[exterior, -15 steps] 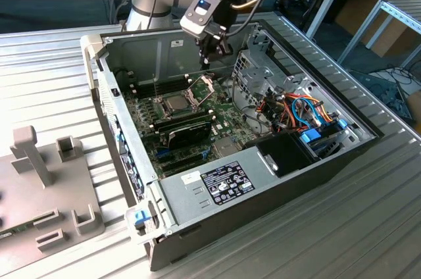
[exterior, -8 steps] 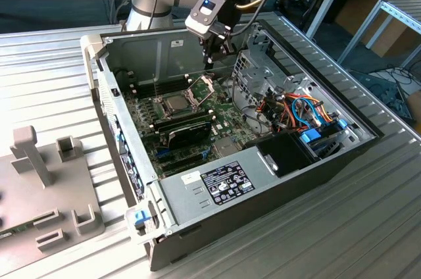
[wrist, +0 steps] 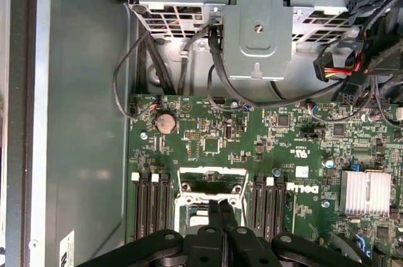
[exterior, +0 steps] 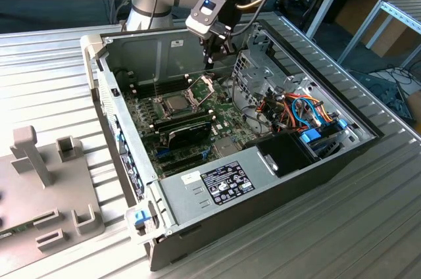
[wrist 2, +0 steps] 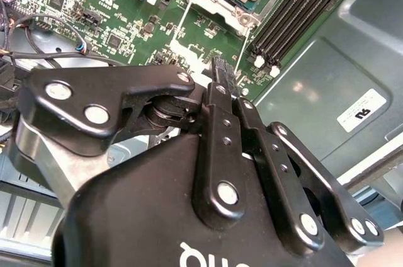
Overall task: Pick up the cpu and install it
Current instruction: 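Close the cpu cover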
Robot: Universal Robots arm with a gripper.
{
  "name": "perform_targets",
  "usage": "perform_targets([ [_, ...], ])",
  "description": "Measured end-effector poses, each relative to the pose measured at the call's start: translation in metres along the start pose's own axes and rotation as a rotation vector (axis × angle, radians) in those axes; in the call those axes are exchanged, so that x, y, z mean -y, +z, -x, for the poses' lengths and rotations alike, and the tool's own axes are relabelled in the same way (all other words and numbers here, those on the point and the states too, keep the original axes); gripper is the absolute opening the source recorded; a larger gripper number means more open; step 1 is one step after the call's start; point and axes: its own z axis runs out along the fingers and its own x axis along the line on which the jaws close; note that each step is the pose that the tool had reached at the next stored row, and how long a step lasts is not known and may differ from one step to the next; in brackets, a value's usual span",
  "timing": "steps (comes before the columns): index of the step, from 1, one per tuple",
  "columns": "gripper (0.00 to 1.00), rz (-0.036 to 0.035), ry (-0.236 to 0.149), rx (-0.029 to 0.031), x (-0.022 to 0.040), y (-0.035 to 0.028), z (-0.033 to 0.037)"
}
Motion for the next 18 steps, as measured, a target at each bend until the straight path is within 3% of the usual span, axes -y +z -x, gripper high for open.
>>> perform_targets([
  [11,0.11,0.0,0.0,0.0,-0.0133,0.0017,0.0004],
  [18,0.11,0.0,0.0,0.0,-0.0172,0.0025,0.0005],
])
